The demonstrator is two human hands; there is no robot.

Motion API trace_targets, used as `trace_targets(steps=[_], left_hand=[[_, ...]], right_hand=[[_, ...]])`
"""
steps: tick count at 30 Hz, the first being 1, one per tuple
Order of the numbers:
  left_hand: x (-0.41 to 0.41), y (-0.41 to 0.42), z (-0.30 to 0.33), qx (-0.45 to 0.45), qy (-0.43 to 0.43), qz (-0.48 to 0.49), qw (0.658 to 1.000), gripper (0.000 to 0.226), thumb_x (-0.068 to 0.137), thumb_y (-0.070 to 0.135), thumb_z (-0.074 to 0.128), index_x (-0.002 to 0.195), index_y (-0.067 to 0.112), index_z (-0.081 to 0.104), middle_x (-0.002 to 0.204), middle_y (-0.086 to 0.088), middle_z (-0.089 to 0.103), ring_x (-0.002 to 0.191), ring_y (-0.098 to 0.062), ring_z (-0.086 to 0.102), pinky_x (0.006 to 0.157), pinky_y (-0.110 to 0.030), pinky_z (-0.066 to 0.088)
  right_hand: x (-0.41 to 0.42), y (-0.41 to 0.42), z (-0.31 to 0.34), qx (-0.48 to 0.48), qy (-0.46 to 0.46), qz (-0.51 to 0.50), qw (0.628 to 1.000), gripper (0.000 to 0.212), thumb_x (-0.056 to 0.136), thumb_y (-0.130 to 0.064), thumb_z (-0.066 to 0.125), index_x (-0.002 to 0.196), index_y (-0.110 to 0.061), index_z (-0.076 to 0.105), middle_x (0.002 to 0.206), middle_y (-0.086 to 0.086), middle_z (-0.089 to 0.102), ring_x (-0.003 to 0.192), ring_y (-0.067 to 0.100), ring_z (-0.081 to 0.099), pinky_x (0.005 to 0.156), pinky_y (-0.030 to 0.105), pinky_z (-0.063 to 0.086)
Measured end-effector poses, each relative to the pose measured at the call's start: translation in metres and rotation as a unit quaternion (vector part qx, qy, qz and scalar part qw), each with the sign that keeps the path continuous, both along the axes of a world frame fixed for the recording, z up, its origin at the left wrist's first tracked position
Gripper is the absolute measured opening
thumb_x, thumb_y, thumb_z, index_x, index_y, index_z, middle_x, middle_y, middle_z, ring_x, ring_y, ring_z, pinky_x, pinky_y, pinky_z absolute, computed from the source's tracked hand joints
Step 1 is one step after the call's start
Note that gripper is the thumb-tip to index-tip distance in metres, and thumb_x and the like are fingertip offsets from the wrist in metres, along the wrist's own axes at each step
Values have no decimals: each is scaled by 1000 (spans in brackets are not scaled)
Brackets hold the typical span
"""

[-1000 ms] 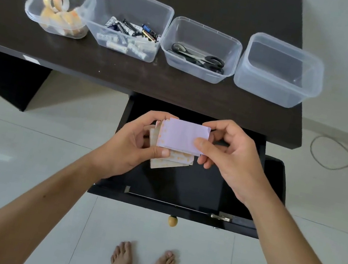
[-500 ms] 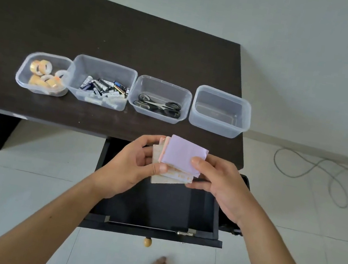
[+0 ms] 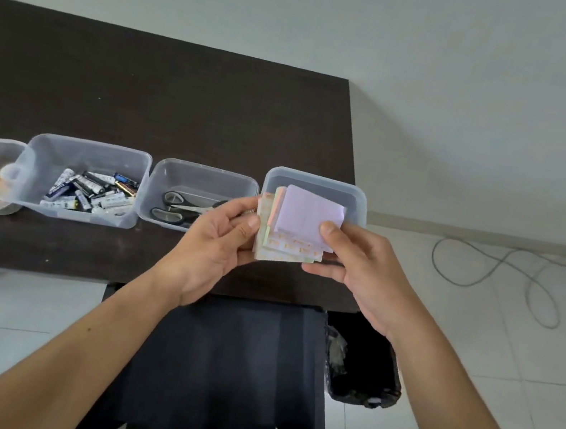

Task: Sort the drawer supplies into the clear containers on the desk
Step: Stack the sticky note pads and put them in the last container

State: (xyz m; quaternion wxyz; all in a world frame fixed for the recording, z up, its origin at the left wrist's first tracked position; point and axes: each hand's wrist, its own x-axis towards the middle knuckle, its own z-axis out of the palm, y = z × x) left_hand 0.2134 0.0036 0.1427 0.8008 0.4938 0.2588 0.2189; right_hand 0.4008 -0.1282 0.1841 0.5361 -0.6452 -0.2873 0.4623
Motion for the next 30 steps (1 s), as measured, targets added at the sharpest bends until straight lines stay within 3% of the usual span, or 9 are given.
trace_targets(steps=[6, 10, 12, 14, 15, 18, 23, 26, 30], left_hand=[[49, 24, 7, 93, 75, 79, 990, 40, 109, 10, 52, 148, 20, 55, 117, -5, 79, 111, -19, 75, 93, -41, 64], [70, 35, 9, 131, 143, 24, 981, 71, 97, 53, 54, 161, 27, 38, 133, 11, 71, 123, -12, 67, 110, -44, 54], [81, 35, 10, 155, 186, -25, 970, 90, 91, 60, 59, 167, 28, 21, 145, 20, 58, 130, -3, 59, 117, -32, 46], [92, 34, 9, 168, 214, -55, 961, 88, 100, 44, 65, 166, 21, 12, 135, 23, 59, 125, 0, 59, 102, -11, 48], [97, 35, 6, 178, 232, -59, 955, 75, 103, 34, 64, 161, 19, 18, 127, 20, 61, 120, -5, 62, 92, -7, 50], [107, 39, 1, 198, 276, -52, 939, 49, 105, 27, 63, 143, 17, 34, 119, 8, 64, 112, -13, 64, 84, -16, 53], [111, 40, -7, 114, 308, -23, 944, 44, 100, 20, 71, 137, 18, 48, 125, 2, 69, 116, -18, 66, 104, -39, 55], [111, 37, -9, 128, 341, -22, 931, 37, 99, 20, 71, 132, 19, 53, 123, 1, 68, 115, -20, 65, 103, -41, 55], [114, 38, -2, 112, 350, -15, 930, 35, 100, 17, 70, 132, 20, 56, 122, 1, 68, 115, -22, 64, 101, -39, 54]], right_hand=[[40, 32, -9, -9, -24, -10, 1000, 26, 108, -21, 60, 130, -13, 72, 122, 6, 79, 115, 21, 76, 96, 43, 63], [59, 49, -20, -33, -61, -6, 998, 24, 109, -21, 59, 128, -18, 74, 118, 7, 79, 114, 20, 75, 94, 41, 64], [67, 54, -25, -50, -89, 4, 995, 24, 109, -24, 59, 127, -20, 74, 116, 5, 79, 111, 19, 76, 94, 41, 64], [74, 57, -31, -72, -121, 23, 990, 26, 108, -30, 60, 129, -23, 73, 114, -1, 80, 109, 19, 76, 96, 42, 64], [76, 58, -34, -85, -137, 32, 986, 27, 108, -33, 60, 130, -25, 72, 114, -2, 80, 108, 18, 76, 98, 43, 63], [82, 63, -41, -116, -147, 47, 981, 30, 104, -42, 60, 129, -28, 72, 113, -6, 80, 106, 15, 77, 100, 44, 61], [83, 71, -44, -162, -162, 68, 971, 41, 92, -52, 62, 129, -34, 67, 114, -9, 78, 101, 15, 78, 98, 49, 62], [75, 74, -45, -182, -187, 79, 962, 49, 90, -54, 60, 135, -35, 63, 120, -10, 75, 113, 17, 72, 102, 49, 59], [69, 80, -43, -198, -213, 62, 955, 43, 103, -38, 63, 144, -25, 59, 133, 0, 71, 118, 24, 70, 104, 50, 58]])
